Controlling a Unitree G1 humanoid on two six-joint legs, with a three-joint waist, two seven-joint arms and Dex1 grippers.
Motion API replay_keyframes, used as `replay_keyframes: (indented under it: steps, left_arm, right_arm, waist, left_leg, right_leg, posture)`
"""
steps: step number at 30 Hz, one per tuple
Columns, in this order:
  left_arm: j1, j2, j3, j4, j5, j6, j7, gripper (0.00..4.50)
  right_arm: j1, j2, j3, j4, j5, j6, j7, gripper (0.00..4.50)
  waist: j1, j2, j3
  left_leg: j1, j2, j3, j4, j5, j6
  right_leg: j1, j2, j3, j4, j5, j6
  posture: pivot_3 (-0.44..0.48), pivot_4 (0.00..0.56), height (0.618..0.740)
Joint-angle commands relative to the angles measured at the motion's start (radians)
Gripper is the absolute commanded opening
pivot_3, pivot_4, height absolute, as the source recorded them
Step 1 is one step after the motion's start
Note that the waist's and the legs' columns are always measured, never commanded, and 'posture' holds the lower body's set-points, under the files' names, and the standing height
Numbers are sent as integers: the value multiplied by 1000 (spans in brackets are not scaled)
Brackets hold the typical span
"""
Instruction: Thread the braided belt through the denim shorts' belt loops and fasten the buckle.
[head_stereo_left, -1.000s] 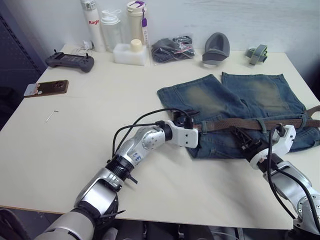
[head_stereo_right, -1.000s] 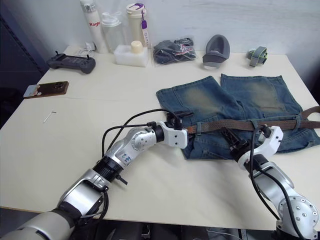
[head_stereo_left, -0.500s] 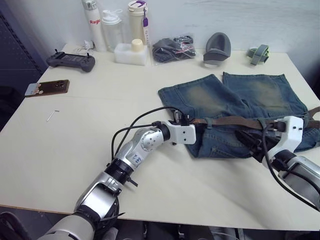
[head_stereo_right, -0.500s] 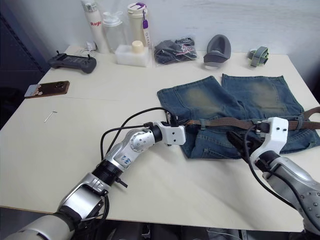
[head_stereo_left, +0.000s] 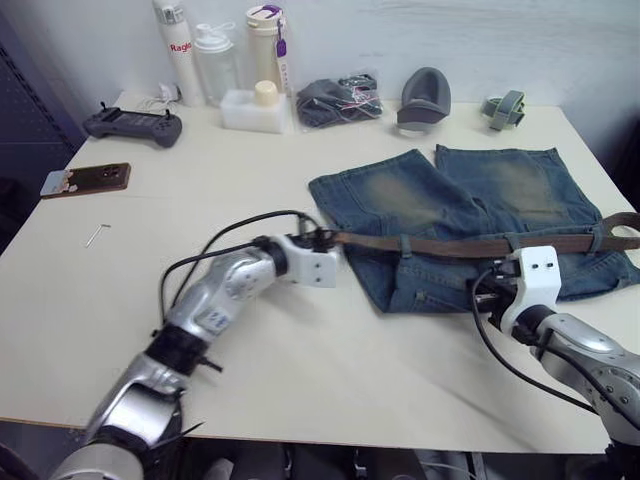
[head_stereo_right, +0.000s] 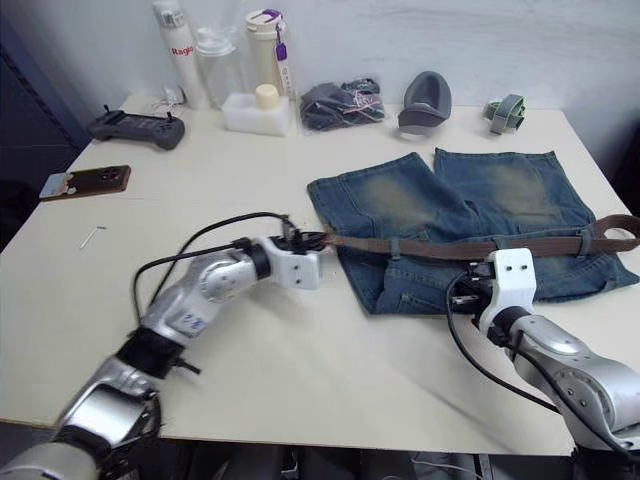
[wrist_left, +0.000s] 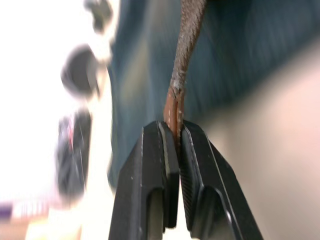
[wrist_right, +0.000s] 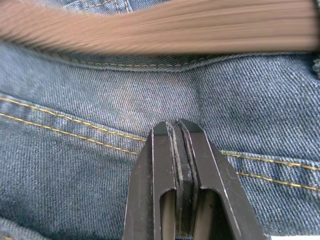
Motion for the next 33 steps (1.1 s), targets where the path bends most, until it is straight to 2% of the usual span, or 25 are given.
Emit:
replay_keyframes:
  steps: [1, 6, 15, 19, 23, 26, 29, 30, 32, 33]
  left_arm:
    - [78, 114, 109, -63, -4, 6, -3, 0]
    - [190, 255, 217, 1, -29, -11, 28, 0]
    - [311, 298, 314, -29, -98, 31, 0, 0]
    - [338, 285, 337, -40, -161, 75, -45, 0]
    - [333, 195, 397, -115, -401, 178, -147, 1606]
    - [312, 190, 414, -124, -474, 196, -204, 2923]
    - [270, 185, 413, -152, -625, 172, -333, 4236]
    - [249, 179, 407, -164, -683, 175, -385, 4495]
    - [199, 163, 384, -174, -753, 187, -453, 4500]
    - [167, 142, 371, -179, -791, 216, -471, 4500]
  right_arm:
    - [1, 27, 28, 69, -45, 70, 22, 61]
    - [-44, 41, 42, 88, -84, 105, 77, 61]
    - [-120, 66, 47, 140, -166, 136, 163, 61]
    - [-134, 81, 41, 142, -188, 148, 187, 61]
    - [-146, 95, 22, 130, -202, 164, 200, 0]
    - [-150, 103, 3, 115, -209, 170, 212, 0]
    - [-144, 105, -43, 49, -158, 191, 246, 0]
    - [-134, 88, -51, 11, -135, 205, 277, 325]
    - [-113, 79, -91, -41, -77, 234, 321, 1017]
    - [-105, 75, -110, -66, -60, 240, 332, 1567]
  waist:
    - [-1, -3, -2]
    - [-15, -5, -3]
    - [-22, -7, -5]
    - [-28, -7, -5]
    - [-27, -7, -5]
    - [-24, -7, -6]
    - [-21, -6, -5]
    - [-18, -5, -4]
    - [-11, -2, -2]
    - [-10, -1, -2]
  left_leg:
    - [0, 0, 0, 0, 0, 0]
    - [1, 0, 0, 0, 0, 0]
    - [0, 0, 0, 0, -1, 0]
    - [1, 0, 0, 0, -1, 0]
    - [0, 0, 0, 0, -1, 0]
    - [0, 0, 0, 0, -1, 0]
    - [0, 0, 0, 0, -1, 0]
    - [0, 0, 0, 0, -1, 0]
    - [-1, 0, 0, 0, -1, 0]
    - [-1, 0, 0, -1, -1, 0]
  right_leg:
    - [0, 0, 0, 0, 0, 0]
    - [0, -1, 0, 0, 0, 0]
    - [0, -2, 0, 0, 0, -1]
    - [0, -2, 0, 0, 0, -1]
    - [-1, -2, 0, 0, 0, -2]
    - [-1, -3, -1, -1, 0, -2]
    - [-1, -3, -1, -1, 0, -2]
    - [-1, -3, -1, -1, -1, -2]
    - [-2, -3, -1, -1, -1, -2]
    - [-2, -3, -1, -2, -1, -3]
  posture:
    - [0, 150, 656]
    - [0, 150, 656]
    - [0, 150, 656]
    - [0, 150, 656]
    - [0, 150, 656]
    - [0, 150, 656]
    - [0, 150, 656]
    - [0, 150, 656]
    - [0, 150, 656]
    - [0, 150, 656]
